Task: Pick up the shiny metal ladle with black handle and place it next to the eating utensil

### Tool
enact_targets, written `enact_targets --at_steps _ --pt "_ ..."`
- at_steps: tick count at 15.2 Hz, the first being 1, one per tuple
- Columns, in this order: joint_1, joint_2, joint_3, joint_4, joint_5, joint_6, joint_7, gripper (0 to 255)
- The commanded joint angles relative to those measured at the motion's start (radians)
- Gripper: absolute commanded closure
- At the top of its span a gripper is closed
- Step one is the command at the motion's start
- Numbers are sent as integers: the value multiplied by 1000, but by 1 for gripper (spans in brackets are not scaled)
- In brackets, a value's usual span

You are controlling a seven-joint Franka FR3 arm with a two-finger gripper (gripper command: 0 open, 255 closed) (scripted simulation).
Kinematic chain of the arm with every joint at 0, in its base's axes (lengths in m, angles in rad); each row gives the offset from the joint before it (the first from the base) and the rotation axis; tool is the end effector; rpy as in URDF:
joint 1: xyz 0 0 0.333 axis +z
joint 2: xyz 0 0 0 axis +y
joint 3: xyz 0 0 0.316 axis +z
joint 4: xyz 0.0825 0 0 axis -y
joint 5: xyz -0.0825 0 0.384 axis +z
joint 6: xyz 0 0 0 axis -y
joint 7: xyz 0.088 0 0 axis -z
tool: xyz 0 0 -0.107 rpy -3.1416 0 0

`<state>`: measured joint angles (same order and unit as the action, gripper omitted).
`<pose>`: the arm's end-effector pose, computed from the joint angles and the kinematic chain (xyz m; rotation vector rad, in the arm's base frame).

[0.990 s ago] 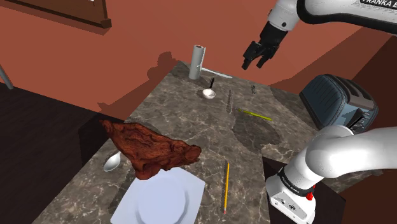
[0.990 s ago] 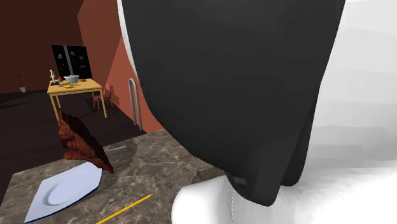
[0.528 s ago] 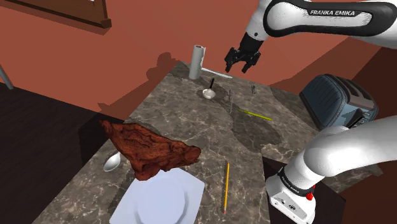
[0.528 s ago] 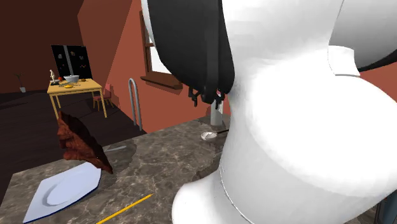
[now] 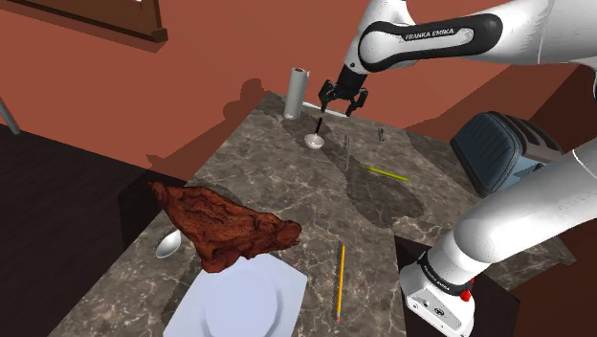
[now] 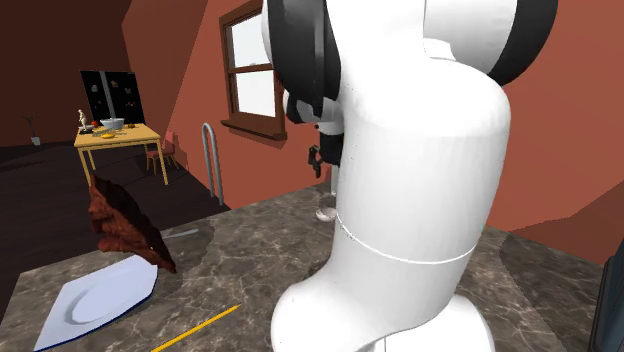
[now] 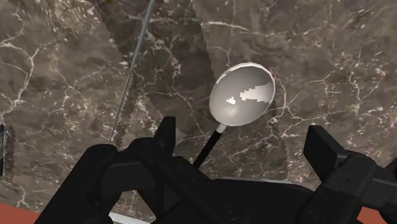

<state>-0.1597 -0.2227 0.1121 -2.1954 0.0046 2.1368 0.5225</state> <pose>0.5004 -0.0211 0.4932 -2.9863 0.8797 -0.2544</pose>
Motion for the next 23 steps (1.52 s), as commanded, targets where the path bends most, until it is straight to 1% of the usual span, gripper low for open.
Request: enact_targets --at_steps 1,7,13,21,23 --pt "-13 65 1 23 -8 40 52 0" --pt "-44 269 -18 130 -33 129 184 0" --pt "-66 468 -55 262 -42 189 300 0" --pt "-65 544 -60 256 -48 270 308 0" --pt "-65 544 -60 256 -48 270 308 0"
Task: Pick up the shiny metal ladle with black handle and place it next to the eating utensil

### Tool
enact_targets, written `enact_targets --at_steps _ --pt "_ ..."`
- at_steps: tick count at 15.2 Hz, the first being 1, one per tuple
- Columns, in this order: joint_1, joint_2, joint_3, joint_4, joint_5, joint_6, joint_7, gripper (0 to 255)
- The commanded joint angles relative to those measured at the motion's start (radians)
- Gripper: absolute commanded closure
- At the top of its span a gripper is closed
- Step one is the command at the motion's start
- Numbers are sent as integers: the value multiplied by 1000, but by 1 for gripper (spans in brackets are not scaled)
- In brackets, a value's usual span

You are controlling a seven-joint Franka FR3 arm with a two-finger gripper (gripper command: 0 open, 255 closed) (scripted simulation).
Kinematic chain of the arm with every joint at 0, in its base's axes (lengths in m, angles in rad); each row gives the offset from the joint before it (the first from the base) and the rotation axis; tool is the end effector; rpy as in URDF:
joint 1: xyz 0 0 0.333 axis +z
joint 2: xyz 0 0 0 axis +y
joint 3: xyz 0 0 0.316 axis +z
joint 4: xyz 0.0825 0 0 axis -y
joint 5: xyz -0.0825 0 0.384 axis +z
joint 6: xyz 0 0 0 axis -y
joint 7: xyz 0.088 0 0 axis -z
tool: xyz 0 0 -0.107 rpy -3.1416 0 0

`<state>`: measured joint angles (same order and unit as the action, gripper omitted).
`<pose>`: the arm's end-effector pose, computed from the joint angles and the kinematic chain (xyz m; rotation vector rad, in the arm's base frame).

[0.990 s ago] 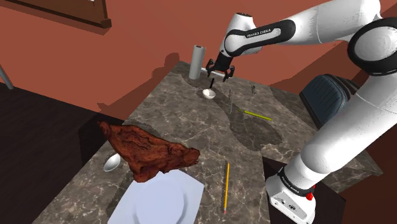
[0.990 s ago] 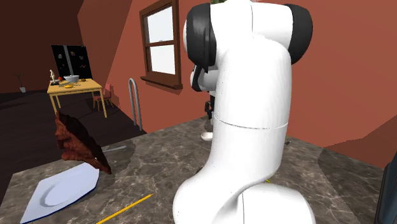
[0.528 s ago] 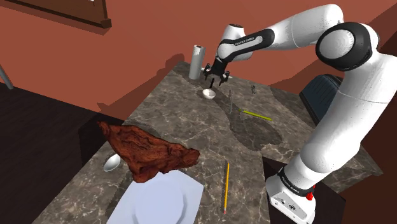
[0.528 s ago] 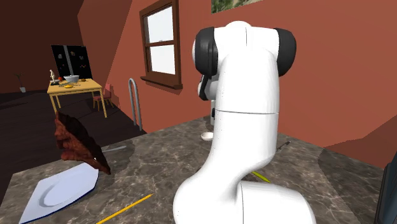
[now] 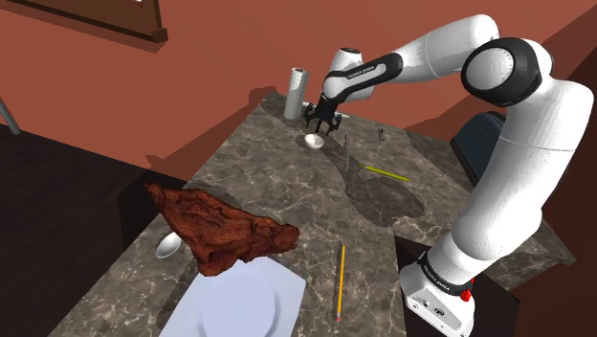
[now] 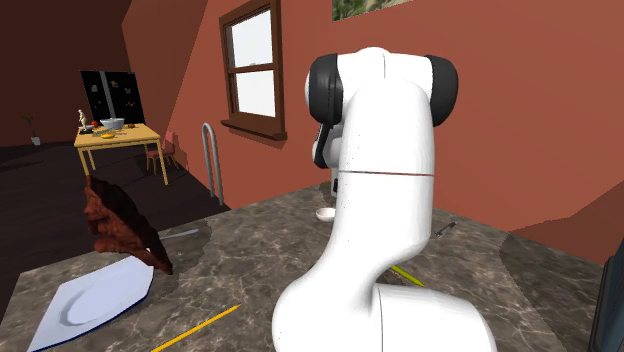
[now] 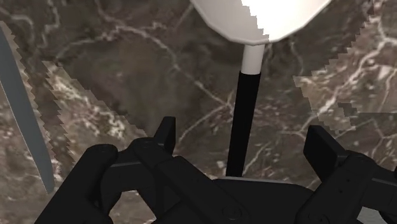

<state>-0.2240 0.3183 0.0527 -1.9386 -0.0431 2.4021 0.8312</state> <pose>0.6196 -0.1092 0.3350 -2.7383 1.4546 -0.2218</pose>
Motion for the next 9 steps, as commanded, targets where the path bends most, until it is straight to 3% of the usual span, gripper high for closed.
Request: enact_targets --at_steps 1,6,7,9 --pt "0 3 0 0 0 4 0 0" --pt "0 3 0 0 0 4 0 0" --pt "0 3 0 0 0 4 0 255" --pt "0 3 0 0 0 4 0 255"
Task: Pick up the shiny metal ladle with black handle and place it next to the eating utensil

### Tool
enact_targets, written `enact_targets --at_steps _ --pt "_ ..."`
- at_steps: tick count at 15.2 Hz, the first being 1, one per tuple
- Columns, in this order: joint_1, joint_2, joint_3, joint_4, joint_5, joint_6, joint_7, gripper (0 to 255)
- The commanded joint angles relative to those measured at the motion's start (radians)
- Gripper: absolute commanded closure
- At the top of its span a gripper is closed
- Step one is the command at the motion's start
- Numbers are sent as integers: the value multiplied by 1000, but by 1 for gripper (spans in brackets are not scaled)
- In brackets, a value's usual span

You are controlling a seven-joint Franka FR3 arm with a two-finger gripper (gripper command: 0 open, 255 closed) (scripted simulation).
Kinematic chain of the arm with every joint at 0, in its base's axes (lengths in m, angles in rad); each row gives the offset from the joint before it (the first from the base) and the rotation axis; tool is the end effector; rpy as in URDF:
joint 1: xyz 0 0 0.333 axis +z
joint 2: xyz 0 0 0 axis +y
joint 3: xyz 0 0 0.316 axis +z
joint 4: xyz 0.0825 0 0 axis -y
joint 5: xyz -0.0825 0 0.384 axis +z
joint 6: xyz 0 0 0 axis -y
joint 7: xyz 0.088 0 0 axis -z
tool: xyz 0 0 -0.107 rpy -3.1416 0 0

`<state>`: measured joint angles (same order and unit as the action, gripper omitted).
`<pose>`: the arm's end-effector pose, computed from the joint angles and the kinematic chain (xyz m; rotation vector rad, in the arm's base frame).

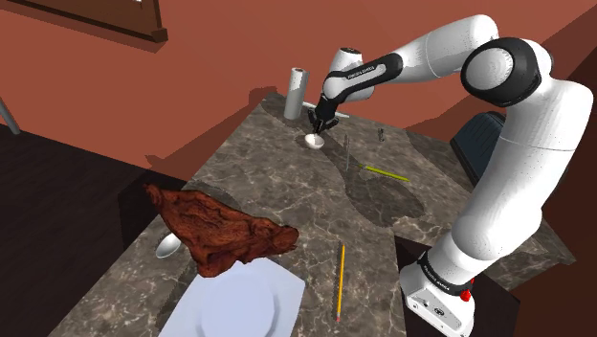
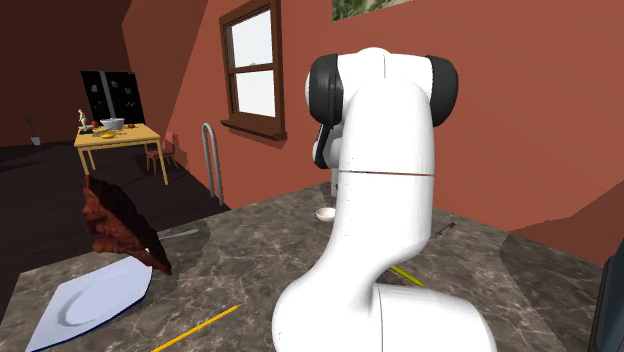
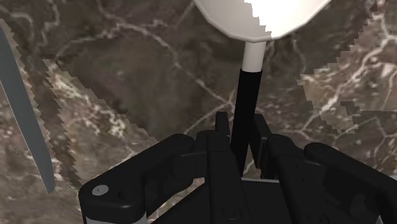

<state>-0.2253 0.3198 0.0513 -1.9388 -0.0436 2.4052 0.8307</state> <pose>0.6196 -0.1109 0.3343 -2.7373 1.4571 -0.2243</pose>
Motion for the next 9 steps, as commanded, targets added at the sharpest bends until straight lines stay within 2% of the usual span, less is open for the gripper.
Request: enact_targets --at_steps 1,9 --pt "1 2 1 0 0 1 0 255" --pt "1 -13 2 8 2 -22 -1 255"
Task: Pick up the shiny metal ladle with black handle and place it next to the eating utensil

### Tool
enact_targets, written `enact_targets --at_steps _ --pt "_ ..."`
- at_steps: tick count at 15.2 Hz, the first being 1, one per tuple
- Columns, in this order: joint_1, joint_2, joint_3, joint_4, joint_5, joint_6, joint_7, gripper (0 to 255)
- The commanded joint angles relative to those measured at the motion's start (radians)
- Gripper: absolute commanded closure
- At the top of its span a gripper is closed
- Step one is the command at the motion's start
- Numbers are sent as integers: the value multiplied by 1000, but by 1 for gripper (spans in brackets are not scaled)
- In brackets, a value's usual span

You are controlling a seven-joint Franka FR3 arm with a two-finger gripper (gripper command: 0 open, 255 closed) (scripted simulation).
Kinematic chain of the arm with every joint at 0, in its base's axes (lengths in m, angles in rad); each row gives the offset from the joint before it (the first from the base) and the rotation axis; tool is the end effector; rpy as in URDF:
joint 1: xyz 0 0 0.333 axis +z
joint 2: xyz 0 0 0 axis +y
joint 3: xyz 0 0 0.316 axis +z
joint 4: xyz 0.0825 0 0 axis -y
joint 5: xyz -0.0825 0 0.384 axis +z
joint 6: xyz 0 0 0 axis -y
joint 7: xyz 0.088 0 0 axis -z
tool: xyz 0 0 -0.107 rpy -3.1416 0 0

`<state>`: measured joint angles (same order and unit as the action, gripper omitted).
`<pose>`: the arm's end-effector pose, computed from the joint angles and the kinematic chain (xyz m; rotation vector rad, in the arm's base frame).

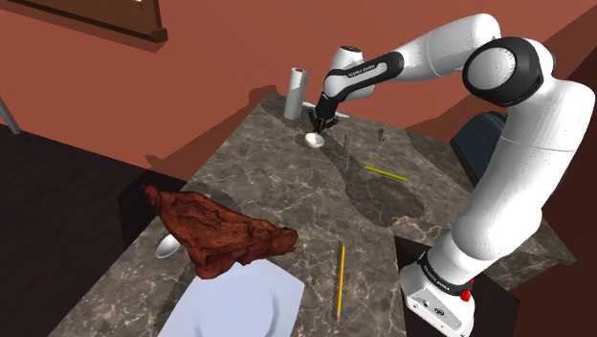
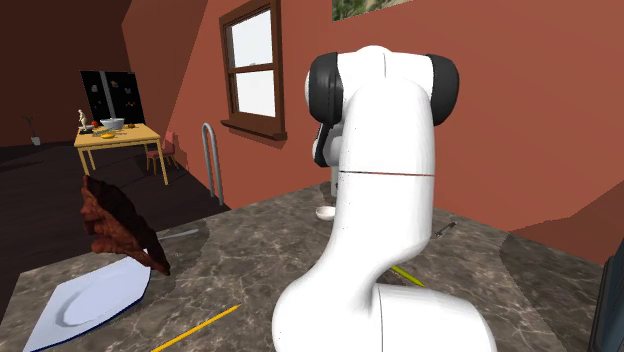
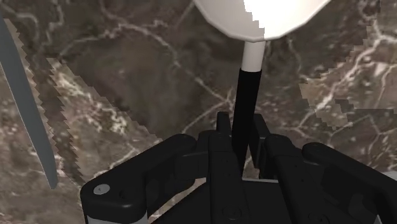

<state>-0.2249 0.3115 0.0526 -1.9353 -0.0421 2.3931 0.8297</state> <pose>0.6195 -0.1099 0.3398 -2.7377 1.4550 -0.2234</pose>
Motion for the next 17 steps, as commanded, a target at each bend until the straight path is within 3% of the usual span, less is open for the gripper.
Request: enact_targets --at_steps 1,17 --pt "0 -12 1 9 1 -21 -1 255" --pt "-2 -101 4 110 12 -211 -10 255"
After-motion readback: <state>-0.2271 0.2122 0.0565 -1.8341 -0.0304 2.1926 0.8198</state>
